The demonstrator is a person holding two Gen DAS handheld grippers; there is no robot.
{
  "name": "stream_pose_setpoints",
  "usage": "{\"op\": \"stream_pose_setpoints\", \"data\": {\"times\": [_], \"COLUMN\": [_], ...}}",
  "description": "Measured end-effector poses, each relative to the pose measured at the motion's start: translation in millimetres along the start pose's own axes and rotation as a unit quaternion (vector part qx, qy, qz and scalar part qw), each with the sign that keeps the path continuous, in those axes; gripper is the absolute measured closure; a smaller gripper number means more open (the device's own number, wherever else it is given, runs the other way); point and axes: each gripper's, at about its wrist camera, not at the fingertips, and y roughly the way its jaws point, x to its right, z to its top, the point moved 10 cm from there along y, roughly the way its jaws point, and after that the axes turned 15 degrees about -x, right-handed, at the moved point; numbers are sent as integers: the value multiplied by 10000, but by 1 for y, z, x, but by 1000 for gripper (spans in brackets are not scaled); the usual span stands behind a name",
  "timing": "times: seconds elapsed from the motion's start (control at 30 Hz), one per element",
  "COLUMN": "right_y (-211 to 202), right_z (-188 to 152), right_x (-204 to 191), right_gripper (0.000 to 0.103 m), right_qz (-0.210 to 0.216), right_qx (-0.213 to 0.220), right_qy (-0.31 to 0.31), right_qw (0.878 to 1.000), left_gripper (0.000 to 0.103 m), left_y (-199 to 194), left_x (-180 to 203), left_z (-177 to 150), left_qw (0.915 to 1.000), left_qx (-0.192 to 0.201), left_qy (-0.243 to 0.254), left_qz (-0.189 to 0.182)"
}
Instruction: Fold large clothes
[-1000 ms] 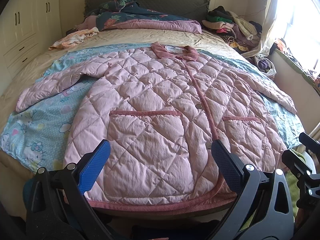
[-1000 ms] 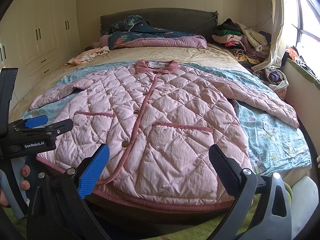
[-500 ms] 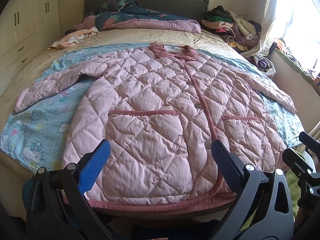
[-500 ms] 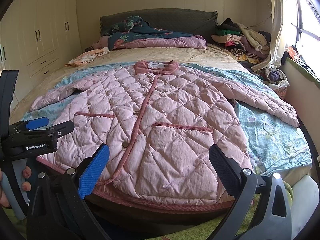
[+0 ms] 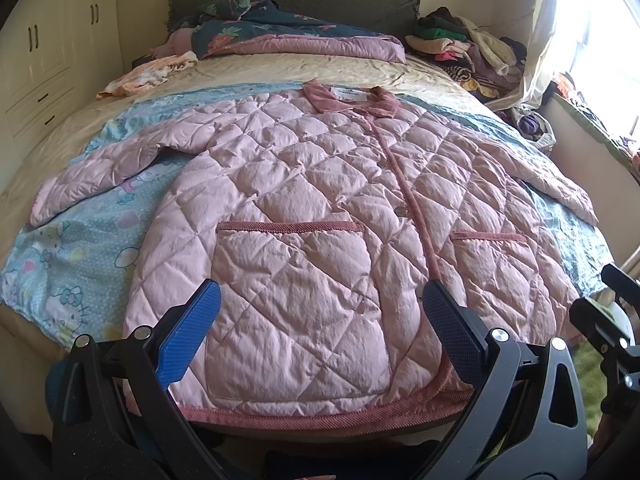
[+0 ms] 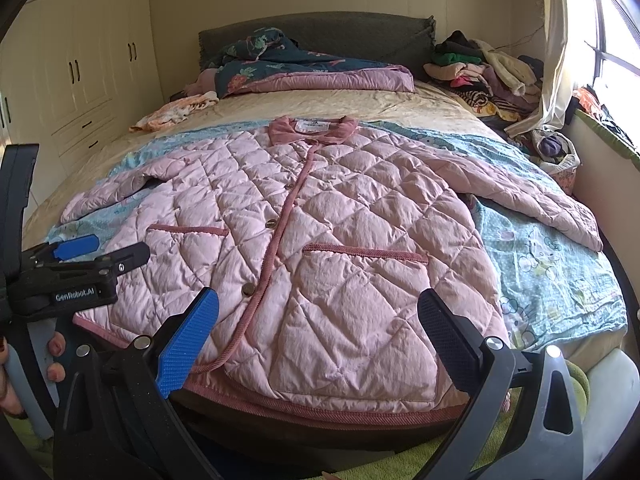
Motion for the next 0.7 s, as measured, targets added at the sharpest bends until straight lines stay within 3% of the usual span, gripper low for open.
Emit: {"op": "stream_pose_setpoints", "data": {"times": [0.23, 0.7], "right_y": [14, 28], "right_z": [18, 85], "right_x": [0, 17], "right_gripper": [4, 4], "right_qz": [180, 538], "right_qx": [-134, -63], "right_qy": [-30, 161], "right_qw": [9997, 9984], "left_gripper": [8, 8], "left_y": [3, 10], "left_x": [1, 0], "left_z": [19, 70], "left_qw": [10000, 9998], "left_qx": [-15, -80], "left_qy": [-29, -161], "left_qz": [49, 120]}}
